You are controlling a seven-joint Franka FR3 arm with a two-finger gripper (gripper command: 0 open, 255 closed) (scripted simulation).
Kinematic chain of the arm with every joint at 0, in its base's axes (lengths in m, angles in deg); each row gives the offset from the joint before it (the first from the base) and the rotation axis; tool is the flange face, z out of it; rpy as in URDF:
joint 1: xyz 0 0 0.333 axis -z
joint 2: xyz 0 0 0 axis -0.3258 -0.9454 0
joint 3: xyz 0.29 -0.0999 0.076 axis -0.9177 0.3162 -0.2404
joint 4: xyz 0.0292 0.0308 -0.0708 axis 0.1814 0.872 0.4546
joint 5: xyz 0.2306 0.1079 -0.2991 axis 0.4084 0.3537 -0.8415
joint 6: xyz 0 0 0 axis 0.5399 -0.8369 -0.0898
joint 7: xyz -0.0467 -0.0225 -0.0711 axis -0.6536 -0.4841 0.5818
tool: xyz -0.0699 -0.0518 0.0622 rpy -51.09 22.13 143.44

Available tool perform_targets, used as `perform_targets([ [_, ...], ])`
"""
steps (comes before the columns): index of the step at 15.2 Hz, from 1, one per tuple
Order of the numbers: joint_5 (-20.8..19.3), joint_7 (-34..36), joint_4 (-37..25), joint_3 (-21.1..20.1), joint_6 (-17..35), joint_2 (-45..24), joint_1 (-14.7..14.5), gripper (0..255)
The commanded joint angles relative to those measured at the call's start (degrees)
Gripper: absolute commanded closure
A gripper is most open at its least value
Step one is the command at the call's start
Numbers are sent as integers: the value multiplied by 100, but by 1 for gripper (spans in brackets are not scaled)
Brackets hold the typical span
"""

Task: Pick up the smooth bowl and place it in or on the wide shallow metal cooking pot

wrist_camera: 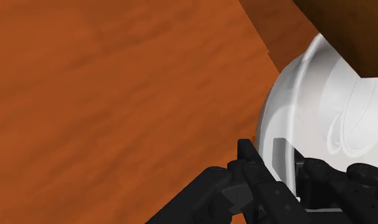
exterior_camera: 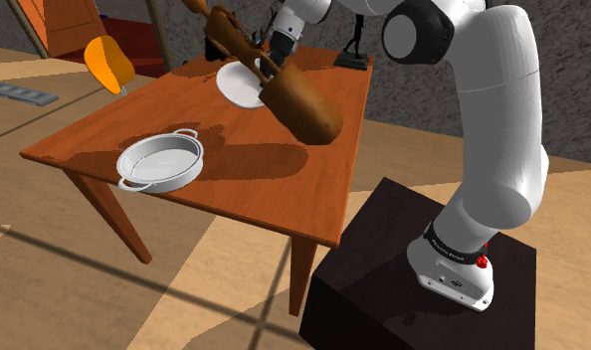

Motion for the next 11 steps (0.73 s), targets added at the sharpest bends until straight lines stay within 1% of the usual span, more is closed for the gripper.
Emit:
perform_targets([
  [1,-8,67,-106,1,-95,26,9,255],
  [6,-17,484,205,-123,324,217,-497,255],
  [11,-25,947,279,-262,675,256,-961,255],
])
